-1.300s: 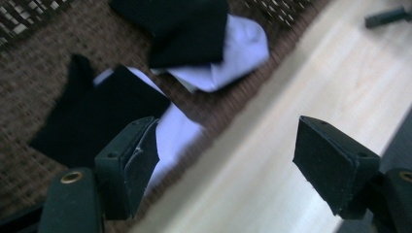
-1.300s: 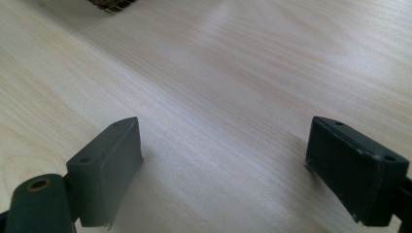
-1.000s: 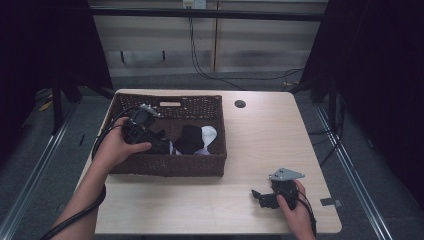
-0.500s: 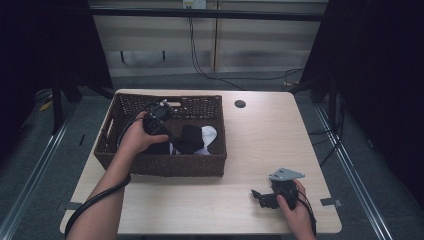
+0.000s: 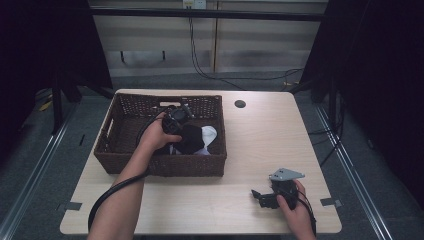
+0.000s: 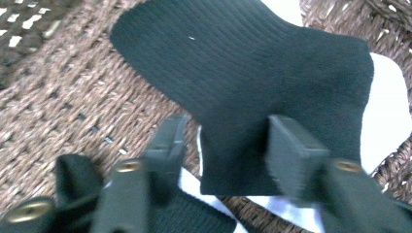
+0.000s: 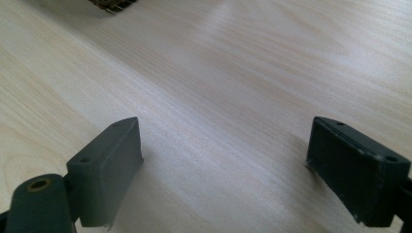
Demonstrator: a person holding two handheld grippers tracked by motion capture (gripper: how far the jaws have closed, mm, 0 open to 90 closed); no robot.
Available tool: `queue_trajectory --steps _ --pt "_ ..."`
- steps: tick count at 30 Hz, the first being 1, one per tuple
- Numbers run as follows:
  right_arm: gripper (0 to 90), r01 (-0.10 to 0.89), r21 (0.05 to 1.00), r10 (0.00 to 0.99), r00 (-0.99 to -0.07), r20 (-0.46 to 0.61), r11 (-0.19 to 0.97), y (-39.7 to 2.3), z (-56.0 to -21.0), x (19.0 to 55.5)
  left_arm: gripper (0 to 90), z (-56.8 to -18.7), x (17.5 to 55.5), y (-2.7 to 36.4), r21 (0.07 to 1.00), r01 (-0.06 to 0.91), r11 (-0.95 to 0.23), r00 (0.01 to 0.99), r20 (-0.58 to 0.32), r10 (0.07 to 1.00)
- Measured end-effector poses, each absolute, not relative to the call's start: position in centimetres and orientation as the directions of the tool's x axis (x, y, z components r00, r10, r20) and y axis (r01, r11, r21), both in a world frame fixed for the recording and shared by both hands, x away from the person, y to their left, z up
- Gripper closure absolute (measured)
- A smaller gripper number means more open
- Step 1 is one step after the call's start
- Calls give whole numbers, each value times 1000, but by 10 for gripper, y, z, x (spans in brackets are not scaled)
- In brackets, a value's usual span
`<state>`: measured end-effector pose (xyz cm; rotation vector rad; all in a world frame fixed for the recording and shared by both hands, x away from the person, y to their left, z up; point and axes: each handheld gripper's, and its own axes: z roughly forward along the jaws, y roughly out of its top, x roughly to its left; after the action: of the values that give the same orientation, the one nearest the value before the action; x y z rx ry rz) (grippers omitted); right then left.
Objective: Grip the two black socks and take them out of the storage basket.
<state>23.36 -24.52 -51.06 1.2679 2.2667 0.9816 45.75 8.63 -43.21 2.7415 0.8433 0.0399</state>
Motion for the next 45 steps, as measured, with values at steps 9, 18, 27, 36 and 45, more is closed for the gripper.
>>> queue_trajectory --steps 9,18,27,36,45 --pt "118 593 722 847 -532 20 356 -245 -511 234 865 -419 453 84 206 545 -813 838 -110 534" --pt "118 598 720 849 -528 24 352 -245 -510 234 866 -384 451 95 159 568 -808 822 -157 547" --pt "118 597 720 848 -529 23 353 -245 -510 234 866 -354 451 97 120 586 -801 808 -156 568" --pt "118 595 721 847 -531 21 355 -245 -510 234 866 -320 451 98 108 583 -805 811 -142 568" --pt "118 595 721 848 -530 20 355 -245 -510 234 866 -282 443 101 134 574 -808 818 -124 561"
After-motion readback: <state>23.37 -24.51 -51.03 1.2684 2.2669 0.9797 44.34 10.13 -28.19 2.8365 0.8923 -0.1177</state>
